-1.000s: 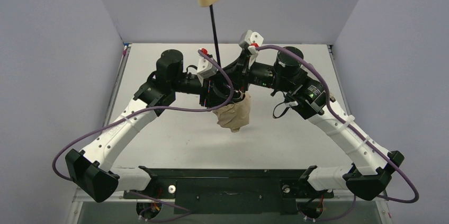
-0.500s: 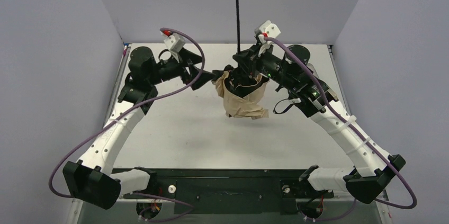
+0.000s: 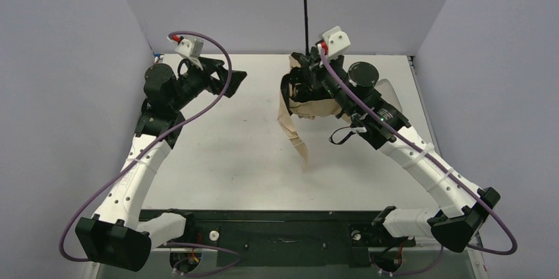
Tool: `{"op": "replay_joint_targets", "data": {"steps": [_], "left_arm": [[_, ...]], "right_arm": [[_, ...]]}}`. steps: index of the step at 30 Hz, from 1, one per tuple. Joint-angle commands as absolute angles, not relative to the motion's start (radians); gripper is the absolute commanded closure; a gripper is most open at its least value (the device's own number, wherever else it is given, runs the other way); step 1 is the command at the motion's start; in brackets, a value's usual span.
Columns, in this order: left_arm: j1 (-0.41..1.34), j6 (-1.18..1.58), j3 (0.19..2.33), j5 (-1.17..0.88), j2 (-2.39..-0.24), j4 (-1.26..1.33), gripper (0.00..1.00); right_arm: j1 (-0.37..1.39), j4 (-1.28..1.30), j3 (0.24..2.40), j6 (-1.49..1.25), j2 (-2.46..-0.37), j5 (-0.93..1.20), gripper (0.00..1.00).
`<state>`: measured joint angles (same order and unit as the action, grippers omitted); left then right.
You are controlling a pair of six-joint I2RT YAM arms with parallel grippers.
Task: Open the umbrella
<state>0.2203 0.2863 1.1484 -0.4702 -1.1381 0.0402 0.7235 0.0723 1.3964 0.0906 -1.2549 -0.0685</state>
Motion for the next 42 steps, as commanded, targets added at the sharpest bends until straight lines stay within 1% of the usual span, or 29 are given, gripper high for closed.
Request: {"op": "replay_joint_targets", "data": {"steps": [1, 4, 6, 7, 8, 10, 11, 13, 14, 16, 19, 21, 23, 25, 26, 28, 29, 31, 32, 33, 34, 36, 38, 41, 42], "left_arm": [[0.215, 0.305, 1.148, -0.443, -1.105, 0.046, 0.03], [0.202, 0.343, 1.165, -0.433, -1.103, 0.023, 0.03], [0.195, 0.348, 1.186, -0.435, -1.104, 0.004, 0.03], [0.194, 0.345, 1.188, -0.435, -1.106, 0.003, 0.03], [0.194, 0.344, 1.189, -0.437, -1.107, 0.003, 0.03], [0.194, 0.344, 1.186, -0.447, -1.118, 0.012, 0.03], [0.194, 0.351, 1.188, -0.451, -1.121, 0.016, 0.03], [0.193, 0.36, 1.196, -0.47, -1.134, 0.023, 0.03], [0.194, 0.361, 1.202, -0.474, -1.138, 0.024, 0.03], [0.194, 0.363, 1.207, -0.474, -1.138, 0.019, 0.03], [0.192, 0.362, 1.206, -0.467, -1.132, 0.013, 0.03], [0.191, 0.362, 1.206, -0.462, -1.129, 0.011, 0.03], [0.191, 0.362, 1.202, -0.468, -1.13, 0.015, 0.03], [0.19, 0.365, 1.201, -0.489, -1.143, 0.025, 0.03], [0.19, 0.375, 1.203, -0.505, -1.148, 0.028, 0.03], [0.191, 0.392, 1.204, -0.532, -1.161, 0.032, 0.03], [0.19, 0.394, 1.205, -0.538, -1.165, 0.033, 0.03], [0.19, 0.4, 1.206, -0.54, -1.165, 0.025, 0.03], [0.19, 0.394, 1.206, -0.532, -1.164, 0.02, 0.03], [0.19, 0.389, 1.21, -0.529, -1.163, 0.008, 0.03], [0.19, 0.379, 1.215, -0.528, -1.164, 0.003, 0.03], [0.19, 0.371, 1.217, -0.529, -1.166, -0.029, 0.03], [0.191, 0.371, 1.219, -0.544, -1.174, -0.034, 0.03], [0.193, 0.378, 1.229, -0.575, -1.197, -0.035, 0.03], [0.193, 0.376, 1.239, -0.591, -1.202, -0.046, 0.03]], "right_arm": [[0.695, -0.049, 1.414, 0.025, -1.24, -0.01, 1.0], [0.52, -0.05, 1.42, 0.05, -1.244, -0.008, 1.0], [0.452, -0.055, 1.423, 0.084, -1.252, 0.026, 1.0], [0.445, -0.057, 1.421, 0.099, -1.254, 0.029, 1.0], [0.46, -0.076, 1.408, 0.111, -1.253, 0.037, 1.0], [0.55, -0.083, 1.386, 0.104, -1.246, 0.042, 1.0], [0.636, -0.076, 1.366, 0.095, -1.244, 0.044, 1.0], [0.724, -0.087, 1.328, 0.065, -1.223, 0.056, 1.0], [0.733, -0.091, 1.325, 0.056, -1.217, 0.048, 1.0], [0.692, -0.093, 1.35, 0.032, -1.225, 0.029, 1.0], [0.522, -0.09, 1.416, 0.034, -1.25, 0.037, 1.0], [0.477, -0.099, 1.427, 0.042, -1.261, 0.037, 1.0], [0.503, -0.108, 1.408, 0.024, -1.25, 0.049, 1.0], [0.618, -0.105, 1.372, 0.021, -1.232, 0.034, 1.0], [0.704, -0.101, 1.35, 0.019, -1.227, 0.035, 1.0], [0.789, -0.1, 1.345, 0.024, -1.216, 0.024, 1.0], [0.793, -0.102, 1.35, 0.027, -1.218, 0.01, 1.0], [0.718, -0.104, 1.38, 0.046, -1.237, 0.016, 1.0], [0.627, -0.106, 1.402, 0.066, -1.247, 0.028, 1.0], [0.589, -0.11, 1.41, 0.078, -1.266, 0.047, 1.0], [0.513, -0.12, 1.423, 0.096, -1.274, 0.058, 1.0], [0.489, -0.124, 1.432, 0.098, -1.293, 0.07, 1.0], [0.555, -0.119, 1.427, 0.057, -1.296, 0.062, 1.0], [0.736, -0.125, 1.37, 0.024, -1.267, 0.041, 1.0], [0.752, -0.126, 1.365, 0.022, -1.261, 0.034, 1.0]]}}
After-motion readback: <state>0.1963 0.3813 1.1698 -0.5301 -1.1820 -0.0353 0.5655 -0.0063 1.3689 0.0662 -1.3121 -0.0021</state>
